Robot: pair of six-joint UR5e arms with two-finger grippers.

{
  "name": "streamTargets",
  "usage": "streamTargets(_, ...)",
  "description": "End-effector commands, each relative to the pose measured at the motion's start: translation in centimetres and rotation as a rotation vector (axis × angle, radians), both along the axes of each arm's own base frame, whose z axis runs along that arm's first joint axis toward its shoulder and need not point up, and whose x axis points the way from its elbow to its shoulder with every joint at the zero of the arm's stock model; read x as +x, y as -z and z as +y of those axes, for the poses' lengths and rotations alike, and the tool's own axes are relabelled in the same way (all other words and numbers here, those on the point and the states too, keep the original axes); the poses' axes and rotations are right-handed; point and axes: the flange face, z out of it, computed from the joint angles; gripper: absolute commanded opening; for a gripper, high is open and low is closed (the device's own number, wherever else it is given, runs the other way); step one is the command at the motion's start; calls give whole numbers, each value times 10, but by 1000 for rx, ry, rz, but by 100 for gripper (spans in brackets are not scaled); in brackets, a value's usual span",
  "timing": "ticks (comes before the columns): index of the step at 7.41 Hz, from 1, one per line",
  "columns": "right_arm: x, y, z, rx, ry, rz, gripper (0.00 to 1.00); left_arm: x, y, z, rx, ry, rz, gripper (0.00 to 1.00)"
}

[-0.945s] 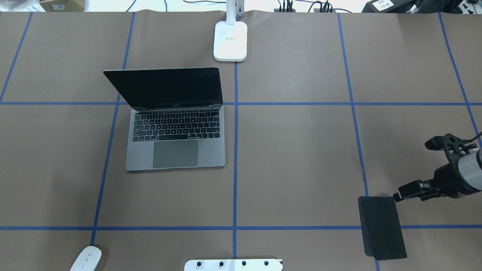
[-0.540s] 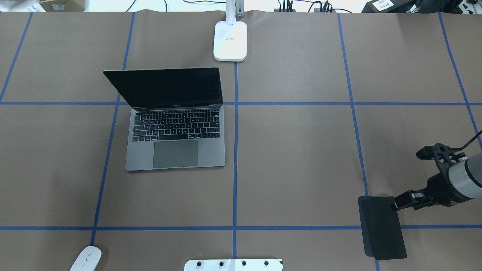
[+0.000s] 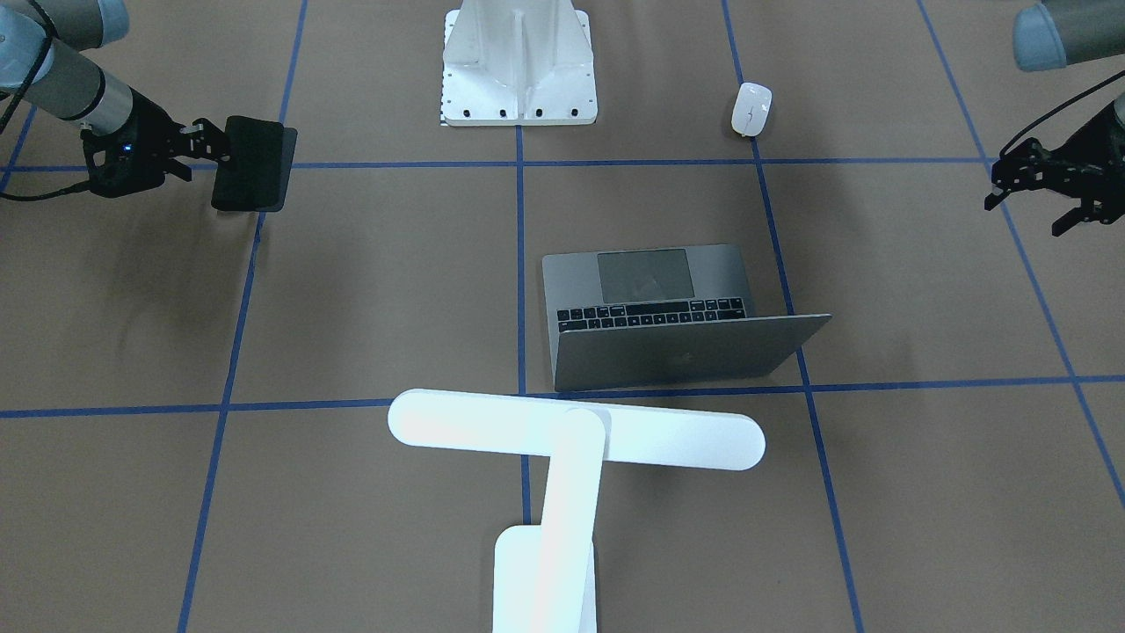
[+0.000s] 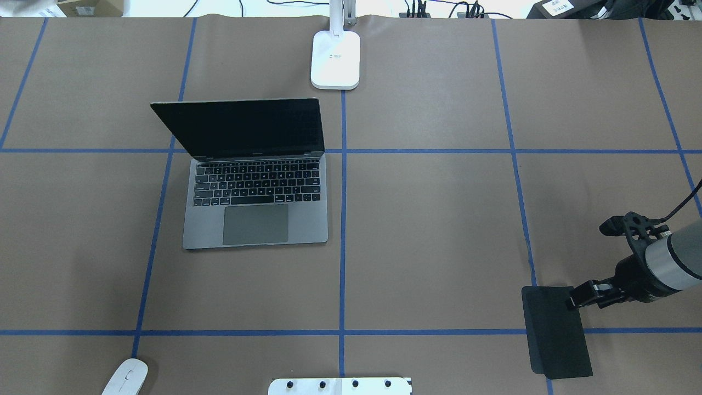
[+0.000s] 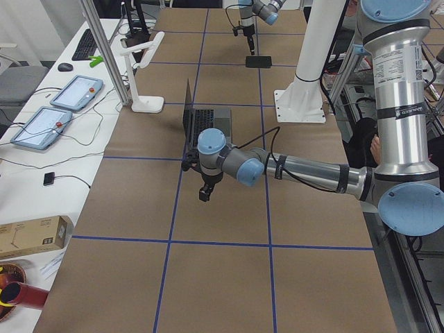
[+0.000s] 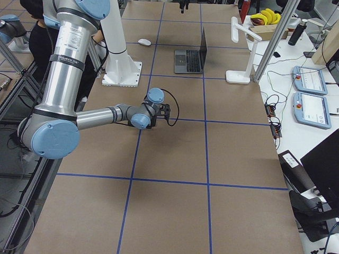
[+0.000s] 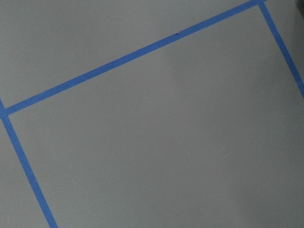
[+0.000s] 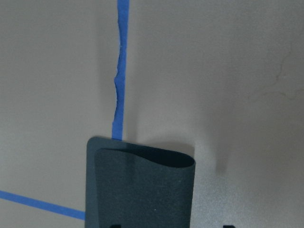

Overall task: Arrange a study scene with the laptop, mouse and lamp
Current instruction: 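Lower the right gripper onto the edge of the black pad, then close the right gripper on the black pad's edge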

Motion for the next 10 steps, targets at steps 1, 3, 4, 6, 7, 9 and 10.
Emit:
streamTargets(1,-7,-2,3,-3,14,5,72,0,0,0,0,0,0,100)
streamTargets(3,-13,-2,7,-3,31,5,70,0,0,0,0,0,0,100)
streamTargets(4,-14,-4,8,-6,34,9,66,0,0,0,1,-1,0,100)
streamTargets(6,-15,-5,9,-7,39,9,59,0,0,0,4,-2,0,100)
streamTargets(7,-15,-4,9,-7,39,8,60,0,0,0,4,-2,0,100)
streamTargets(9,-17,-2,6,-3,37,3,60,0,-1,0,2,-2,0,100)
streamTargets(10,-19,-6,6,-6,38,9,60,0,-1,0,2,-2,0,100)
